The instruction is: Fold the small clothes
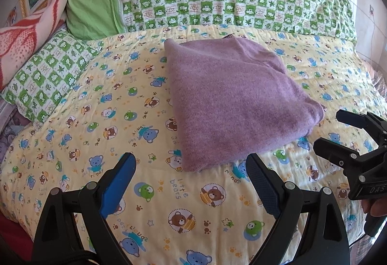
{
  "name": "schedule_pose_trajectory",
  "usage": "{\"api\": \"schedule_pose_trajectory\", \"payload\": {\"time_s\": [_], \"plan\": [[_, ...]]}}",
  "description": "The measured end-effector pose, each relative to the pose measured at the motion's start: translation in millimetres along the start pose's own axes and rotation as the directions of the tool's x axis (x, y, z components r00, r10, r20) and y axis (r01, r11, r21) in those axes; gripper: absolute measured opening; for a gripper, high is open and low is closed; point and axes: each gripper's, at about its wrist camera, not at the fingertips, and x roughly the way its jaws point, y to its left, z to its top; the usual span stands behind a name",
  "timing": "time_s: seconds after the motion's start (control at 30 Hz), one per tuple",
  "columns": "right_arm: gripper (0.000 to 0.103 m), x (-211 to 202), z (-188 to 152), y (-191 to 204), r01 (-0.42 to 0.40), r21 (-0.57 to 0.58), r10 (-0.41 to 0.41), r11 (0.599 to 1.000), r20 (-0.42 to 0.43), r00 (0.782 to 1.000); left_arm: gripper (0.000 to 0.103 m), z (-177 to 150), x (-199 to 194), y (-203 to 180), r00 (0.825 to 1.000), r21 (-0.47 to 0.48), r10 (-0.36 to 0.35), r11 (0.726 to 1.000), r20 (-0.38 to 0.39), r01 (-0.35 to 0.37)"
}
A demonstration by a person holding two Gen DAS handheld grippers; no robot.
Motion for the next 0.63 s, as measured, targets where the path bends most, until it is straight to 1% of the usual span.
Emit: {"api": "schedule_pose_trajectory", "payload": {"time_s": [0.27,0.4,0.63], "plan": [[0.102,3,5,-6,-0.001,0.015,0.001,1.0,-0.001,1.0,0.093,10,6,14,1.0,-0.062,0.017,0.998,-0.011,-0.018],[0.102,4,6,-7,0.0,0.017,0.0,1.0,-0.002,1.0,0.093,13,8,17,1.0,-0.073,0.022,0.997,-0.016,-0.023],[0.102,9,12,-13,0.004,0.036,-0.003,0.999,-0.01,1.0,0.093,12,10,16,1.0,-0.073,0.01,0.997,-0.024,-0.012]]}}
